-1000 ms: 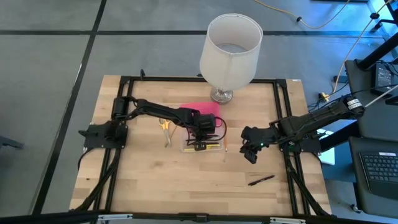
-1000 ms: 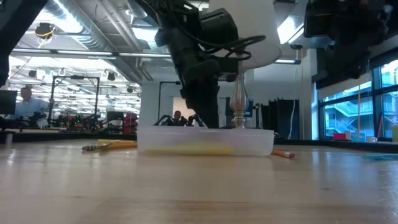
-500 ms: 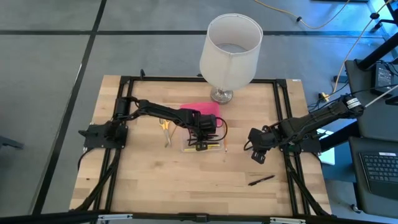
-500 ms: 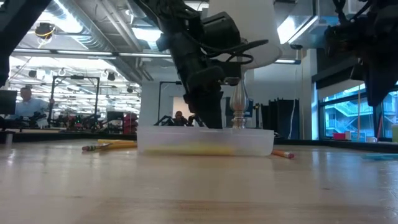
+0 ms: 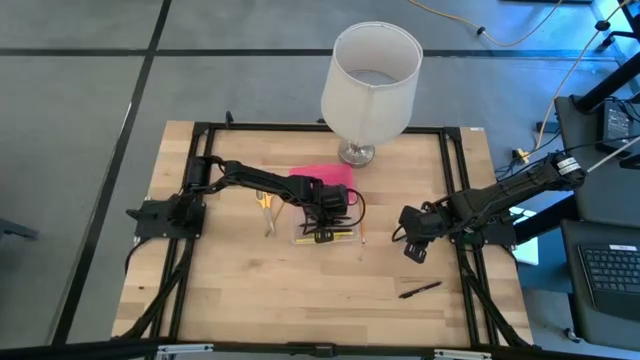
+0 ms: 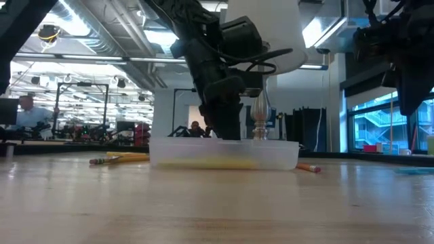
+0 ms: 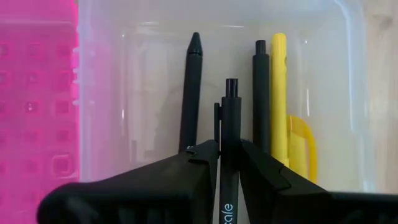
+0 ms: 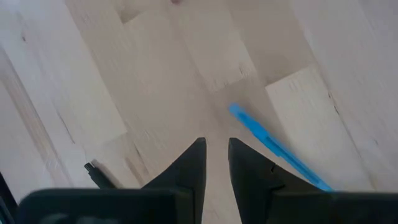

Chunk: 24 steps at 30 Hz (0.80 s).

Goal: Pick & place school supplies into a supply box
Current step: Put the black pen into the supply box, then put the orange pencil into the supply box

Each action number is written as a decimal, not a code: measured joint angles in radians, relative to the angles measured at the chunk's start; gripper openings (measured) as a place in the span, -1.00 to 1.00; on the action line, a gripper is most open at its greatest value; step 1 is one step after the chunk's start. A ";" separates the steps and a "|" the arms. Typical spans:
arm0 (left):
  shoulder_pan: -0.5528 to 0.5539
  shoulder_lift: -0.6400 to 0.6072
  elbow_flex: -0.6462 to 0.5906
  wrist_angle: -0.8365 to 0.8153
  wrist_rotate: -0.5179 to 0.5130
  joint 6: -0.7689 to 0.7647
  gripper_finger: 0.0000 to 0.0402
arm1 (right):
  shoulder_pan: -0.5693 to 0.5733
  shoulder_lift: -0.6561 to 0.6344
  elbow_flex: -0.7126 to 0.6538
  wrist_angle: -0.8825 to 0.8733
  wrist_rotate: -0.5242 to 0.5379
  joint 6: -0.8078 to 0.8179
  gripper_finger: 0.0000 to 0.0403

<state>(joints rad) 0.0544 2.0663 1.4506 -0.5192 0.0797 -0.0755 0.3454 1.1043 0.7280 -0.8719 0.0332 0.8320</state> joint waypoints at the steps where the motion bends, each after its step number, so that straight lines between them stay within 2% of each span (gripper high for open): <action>1: 0.000 0.000 0.000 0.000 0.007 0.000 -0.77 | 0.000 0.000 0.000 0.000 0.000 0.000 -0.64; 8: 0.000 0.000 0.000 0.000 0.062 -0.008 -0.74 | 0.000 0.000 0.000 0.010 0.000 -0.013 -0.64; 19: 0.000 -0.011 0.000 -0.006 0.061 -0.041 -0.35 | 0.000 0.000 0.000 0.017 0.001 -0.034 -0.64; 24: 0.002 -0.099 0.000 -0.013 0.063 -0.095 -0.31 | 0.000 0.000 0.000 0.025 0.000 -0.215 -0.64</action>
<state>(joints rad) 0.0559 1.9670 1.4506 -0.5319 0.1425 -0.1703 0.3454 1.1042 0.7284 -0.8470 0.0334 0.6172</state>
